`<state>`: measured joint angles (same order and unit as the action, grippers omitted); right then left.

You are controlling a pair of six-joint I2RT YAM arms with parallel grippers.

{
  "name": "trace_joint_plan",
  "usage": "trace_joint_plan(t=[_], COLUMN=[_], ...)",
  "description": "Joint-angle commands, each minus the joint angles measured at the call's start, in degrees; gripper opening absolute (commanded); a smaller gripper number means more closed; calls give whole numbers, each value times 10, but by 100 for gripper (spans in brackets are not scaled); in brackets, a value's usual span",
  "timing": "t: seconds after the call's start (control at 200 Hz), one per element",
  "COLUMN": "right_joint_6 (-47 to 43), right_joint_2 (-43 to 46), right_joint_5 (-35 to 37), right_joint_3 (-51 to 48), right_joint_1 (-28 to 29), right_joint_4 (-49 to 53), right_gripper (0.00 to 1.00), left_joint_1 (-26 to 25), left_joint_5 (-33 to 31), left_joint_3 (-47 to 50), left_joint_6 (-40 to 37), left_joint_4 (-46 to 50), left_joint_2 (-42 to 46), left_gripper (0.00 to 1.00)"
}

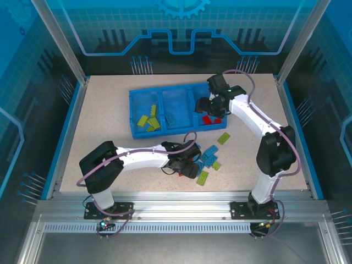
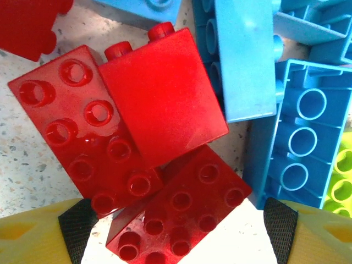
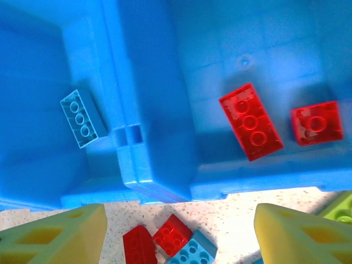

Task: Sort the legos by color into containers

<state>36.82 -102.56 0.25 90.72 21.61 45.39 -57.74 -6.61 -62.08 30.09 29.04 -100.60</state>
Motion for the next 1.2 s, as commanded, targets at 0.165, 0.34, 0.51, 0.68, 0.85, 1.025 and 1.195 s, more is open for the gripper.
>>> trace_joint_plan(t=[0.165, 0.34, 0.51, 0.68, 0.85, 1.025, 1.195], right_joint_6=[-12, -12, -15, -15, -12, -12, -15], right_joint_2=[61, 88, 106, 112, 114, 113, 115], right_joint_5=[10, 6, 2, -2, -3, -3, -1], right_joint_3=[-59, -92, -110, -124, -129, -126, -125], right_joint_1=[-37, -60, -75, -81, -82, -85, -87], right_joint_4=[-3, -9, -11, -12, -13, -10, -5], right_gripper=[72, 73, 73, 73, 73, 73, 74], left_joint_1=[-16, -25, -25, -26, -26, -26, -26], left_joint_5=[6, -6, -22, -36, -39, -44, -47], left_joint_3=[-2, -6, 15, 19, 30, 30, 9], left_joint_6=[19, 25, 26, 18, 21, 14, -6], left_joint_4=[0, 13, 15, 25, 23, 15, 14], left_joint_2=[-26, -45, -32, -14, -8, -13, -31], left_gripper=[85, 81, 81, 81, 80, 80, 75])
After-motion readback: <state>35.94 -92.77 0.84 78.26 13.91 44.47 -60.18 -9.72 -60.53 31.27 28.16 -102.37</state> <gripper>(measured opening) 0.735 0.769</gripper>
